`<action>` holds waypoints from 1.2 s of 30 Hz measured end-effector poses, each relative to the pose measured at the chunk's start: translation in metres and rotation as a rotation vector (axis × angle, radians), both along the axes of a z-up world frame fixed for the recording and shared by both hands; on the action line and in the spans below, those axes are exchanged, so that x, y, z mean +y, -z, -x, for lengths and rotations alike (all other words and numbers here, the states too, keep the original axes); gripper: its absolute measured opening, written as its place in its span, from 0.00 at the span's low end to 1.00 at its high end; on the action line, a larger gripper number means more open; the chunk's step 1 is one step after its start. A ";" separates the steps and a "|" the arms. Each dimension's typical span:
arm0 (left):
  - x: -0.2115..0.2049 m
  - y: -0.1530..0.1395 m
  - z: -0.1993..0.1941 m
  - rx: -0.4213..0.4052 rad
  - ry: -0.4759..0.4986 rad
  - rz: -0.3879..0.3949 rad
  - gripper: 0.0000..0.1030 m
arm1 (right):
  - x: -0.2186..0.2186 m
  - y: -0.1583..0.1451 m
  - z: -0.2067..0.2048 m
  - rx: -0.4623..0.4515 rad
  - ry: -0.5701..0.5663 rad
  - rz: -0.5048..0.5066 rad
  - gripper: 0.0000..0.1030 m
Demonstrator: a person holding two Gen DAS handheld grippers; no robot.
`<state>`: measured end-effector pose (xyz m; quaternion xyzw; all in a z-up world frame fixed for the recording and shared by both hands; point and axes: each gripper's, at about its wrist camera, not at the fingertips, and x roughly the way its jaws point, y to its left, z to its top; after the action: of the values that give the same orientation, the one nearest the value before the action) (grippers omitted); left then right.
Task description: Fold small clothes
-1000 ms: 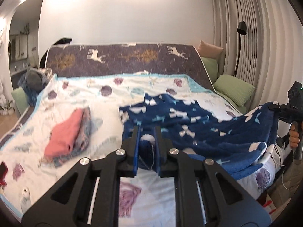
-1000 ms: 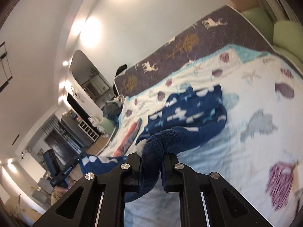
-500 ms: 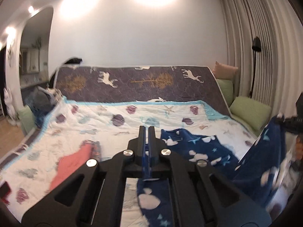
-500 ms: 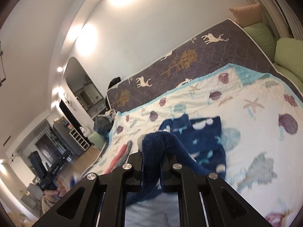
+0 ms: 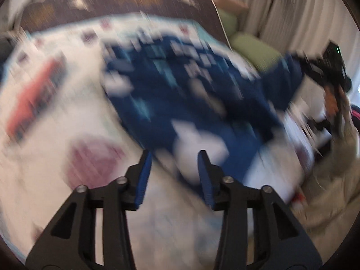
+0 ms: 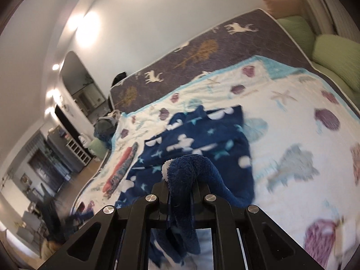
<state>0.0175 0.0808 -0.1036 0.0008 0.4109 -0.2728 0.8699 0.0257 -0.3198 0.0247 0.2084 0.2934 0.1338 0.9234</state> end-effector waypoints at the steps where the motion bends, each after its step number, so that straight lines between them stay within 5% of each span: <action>1: -0.003 0.007 0.006 0.028 0.018 0.014 0.51 | -0.002 0.000 0.003 0.003 0.008 -0.007 0.10; 7: -0.017 0.039 0.010 0.158 0.039 0.191 0.58 | 0.004 0.006 0.019 0.010 0.017 -0.001 0.10; 8: -0.017 0.043 0.007 0.173 0.016 0.211 0.53 | 0.007 0.008 0.022 0.009 0.013 -0.004 0.10; 9: -0.017 0.044 0.004 0.168 -0.015 0.241 0.26 | 0.008 0.008 0.025 0.009 0.011 -0.006 0.10; 10: -0.015 0.044 0.002 0.187 -0.030 0.263 0.12 | 0.010 0.009 0.028 0.008 0.013 -0.007 0.10; 12: -0.007 0.033 0.006 0.189 -0.061 0.317 0.12 | 0.010 0.009 0.035 0.008 0.017 -0.017 0.10; 18: 0.023 -0.066 0.051 -0.124 -0.124 0.245 0.11 | 0.016 0.000 0.057 -0.011 -0.012 -0.025 0.10; 20: 0.030 -0.081 0.057 -0.169 -0.140 0.220 0.11 | 0.024 -0.001 0.063 -0.008 -0.035 -0.026 0.10; 29: 0.036 -0.072 0.043 -0.135 -0.174 0.194 0.11 | 0.040 0.011 0.080 0.031 -0.065 0.023 0.10; 36: 0.032 -0.105 0.028 -0.215 -0.161 0.161 0.11 | 0.027 -0.007 0.059 -0.016 -0.052 -0.041 0.10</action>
<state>-0.0104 0.1127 0.0017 -0.0726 0.2907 -0.2325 0.9253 -0.0328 -0.2932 0.0314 0.2186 0.2884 0.1655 0.9174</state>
